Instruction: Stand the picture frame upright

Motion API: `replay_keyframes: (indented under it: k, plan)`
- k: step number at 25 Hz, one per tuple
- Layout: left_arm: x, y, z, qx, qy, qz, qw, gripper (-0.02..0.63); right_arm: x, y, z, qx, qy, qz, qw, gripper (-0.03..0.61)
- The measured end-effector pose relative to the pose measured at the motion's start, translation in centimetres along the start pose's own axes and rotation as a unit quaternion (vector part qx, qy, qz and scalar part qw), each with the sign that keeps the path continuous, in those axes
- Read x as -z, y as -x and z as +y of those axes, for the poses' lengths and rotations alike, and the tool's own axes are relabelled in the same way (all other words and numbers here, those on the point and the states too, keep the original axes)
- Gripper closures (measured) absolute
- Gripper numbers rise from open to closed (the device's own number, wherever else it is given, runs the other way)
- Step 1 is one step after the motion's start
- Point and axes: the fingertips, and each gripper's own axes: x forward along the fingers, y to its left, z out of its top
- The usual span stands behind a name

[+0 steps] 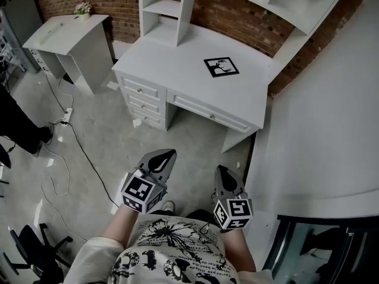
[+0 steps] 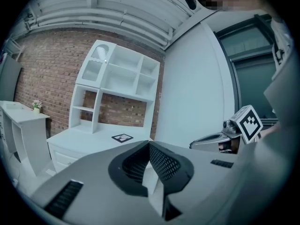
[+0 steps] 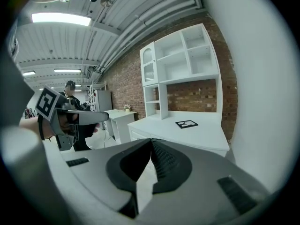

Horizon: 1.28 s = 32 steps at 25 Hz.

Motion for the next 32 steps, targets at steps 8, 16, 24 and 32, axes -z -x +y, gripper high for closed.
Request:
replay_keyframes:
  k: [8,16,24,32]
  plan:
    - [1.1,-0.8,4.8,-0.024,0.019,0.002,0.9995,0.606,-0.4,-5.2,0.5,-0.02,-0.008,0.004,1.0,0.575]
    - [0.6,-5.2,9.1,-0.044,0.023,-0.001,0.9988,0.606,-2.0,-12.3,-1.6,-0.047,0.003,0.006,0.999,0.575]
    - [-1.7,-14.1,15.0,-0.058,0.019,0.01,0.9981,0.606,-5.7,-21.6,-5.7,-0.077,-0.001,0.016,0.997,0.575]
    - [-4.5,-26.5,21.1,-0.062,0.024,0.028,0.9974,0.606,-9.3,-32.1,-12.6,-0.102,-0.002,0.043,0.994,0.575]
